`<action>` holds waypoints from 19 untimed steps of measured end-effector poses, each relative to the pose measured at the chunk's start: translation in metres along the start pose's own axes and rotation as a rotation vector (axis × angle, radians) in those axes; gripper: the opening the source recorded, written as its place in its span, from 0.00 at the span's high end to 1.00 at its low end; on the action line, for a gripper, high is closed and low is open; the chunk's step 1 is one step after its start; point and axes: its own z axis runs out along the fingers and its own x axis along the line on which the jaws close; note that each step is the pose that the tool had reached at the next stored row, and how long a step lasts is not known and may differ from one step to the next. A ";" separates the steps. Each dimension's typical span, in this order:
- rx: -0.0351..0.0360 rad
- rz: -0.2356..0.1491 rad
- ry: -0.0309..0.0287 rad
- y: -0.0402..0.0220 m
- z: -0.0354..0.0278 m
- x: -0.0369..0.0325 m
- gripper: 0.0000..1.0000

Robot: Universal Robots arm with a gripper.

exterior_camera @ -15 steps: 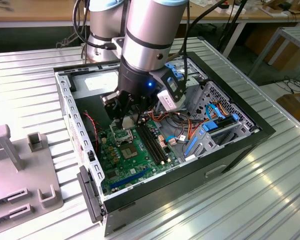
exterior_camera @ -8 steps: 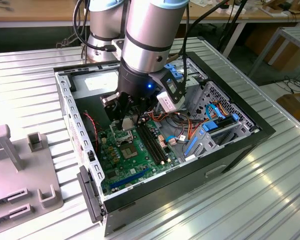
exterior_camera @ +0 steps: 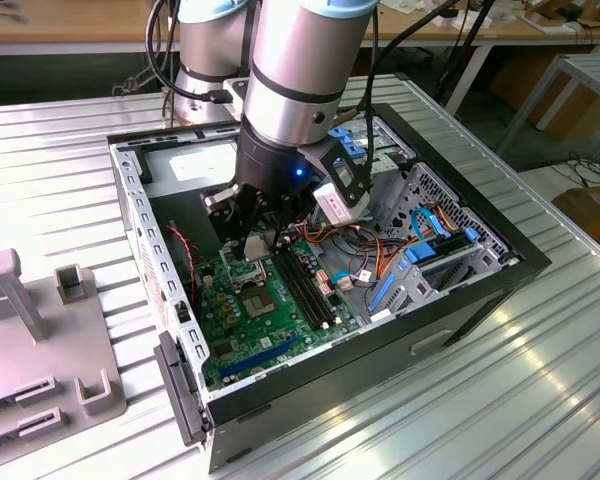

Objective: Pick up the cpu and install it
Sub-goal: 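Place the cpu into insertion slot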

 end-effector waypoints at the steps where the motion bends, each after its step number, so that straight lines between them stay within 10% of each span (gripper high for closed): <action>1: 0.0000 0.000 0.0000 0.0000 0.0000 0.0000 0.53; 19: 0.0000 0.000 0.0001 -0.0116 0.0359 -0.0107 0.53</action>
